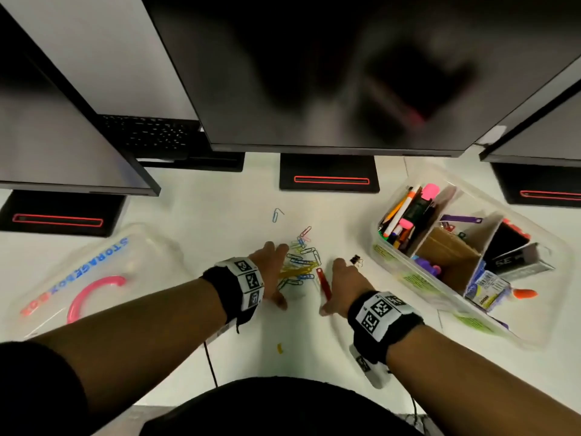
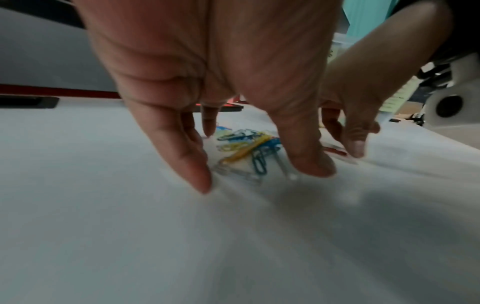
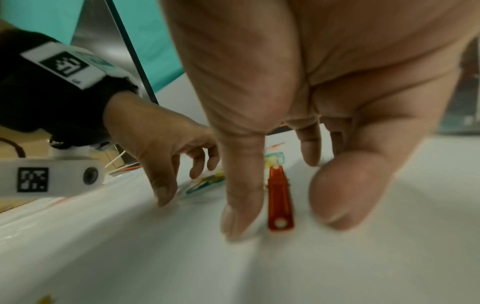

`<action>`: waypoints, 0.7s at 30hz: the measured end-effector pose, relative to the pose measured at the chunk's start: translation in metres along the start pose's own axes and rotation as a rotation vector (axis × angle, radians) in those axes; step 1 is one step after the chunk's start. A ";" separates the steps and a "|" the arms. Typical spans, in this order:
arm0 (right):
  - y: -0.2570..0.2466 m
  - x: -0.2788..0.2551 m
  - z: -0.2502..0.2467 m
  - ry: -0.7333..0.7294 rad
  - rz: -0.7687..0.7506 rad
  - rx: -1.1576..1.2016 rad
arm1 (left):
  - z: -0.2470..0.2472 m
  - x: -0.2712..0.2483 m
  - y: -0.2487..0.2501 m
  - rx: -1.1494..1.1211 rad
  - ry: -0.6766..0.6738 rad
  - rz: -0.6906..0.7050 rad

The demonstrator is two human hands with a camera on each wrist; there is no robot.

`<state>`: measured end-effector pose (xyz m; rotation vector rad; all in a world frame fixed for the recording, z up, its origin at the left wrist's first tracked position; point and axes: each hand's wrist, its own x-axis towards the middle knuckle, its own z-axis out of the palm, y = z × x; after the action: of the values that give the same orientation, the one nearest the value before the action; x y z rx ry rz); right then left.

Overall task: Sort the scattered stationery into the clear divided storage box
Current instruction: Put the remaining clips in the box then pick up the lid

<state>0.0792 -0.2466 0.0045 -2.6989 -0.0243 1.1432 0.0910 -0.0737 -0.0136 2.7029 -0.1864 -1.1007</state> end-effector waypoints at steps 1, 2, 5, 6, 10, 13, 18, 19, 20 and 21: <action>-0.001 0.003 0.003 0.024 0.000 0.036 | 0.004 0.001 0.004 -0.041 0.028 0.000; -0.003 0.006 0.005 0.048 -0.007 0.076 | 0.007 0.003 0.008 -0.085 0.053 -0.008; -0.011 0.017 0.006 0.112 -0.026 0.160 | 0.012 0.008 0.021 -0.192 0.126 -0.046; -0.013 0.021 0.005 0.126 -0.040 0.163 | 0.011 0.011 0.023 -0.221 0.152 -0.055; -0.020 0.033 -0.009 0.168 -0.109 0.155 | 0.000 0.022 0.018 -0.286 0.239 -0.057; -0.021 0.041 -0.023 0.200 -0.144 0.199 | -0.013 0.026 0.005 -0.308 0.274 -0.019; -0.025 0.054 -0.036 0.203 -0.267 -0.049 | -0.032 0.039 -0.022 -0.265 0.400 -0.004; -0.028 0.058 -0.037 0.159 -0.288 -0.124 | -0.034 0.043 -0.025 -0.244 0.392 -0.002; -0.030 0.063 -0.036 0.119 -0.307 -0.187 | -0.034 0.048 -0.026 -0.224 0.354 0.006; -0.033 0.068 -0.035 0.095 -0.321 -0.239 | -0.035 0.049 -0.025 -0.192 0.297 0.013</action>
<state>0.1538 -0.2148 -0.0132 -2.8087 -0.5915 0.9676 0.1512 -0.0541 -0.0286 2.6445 -0.0461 -0.6629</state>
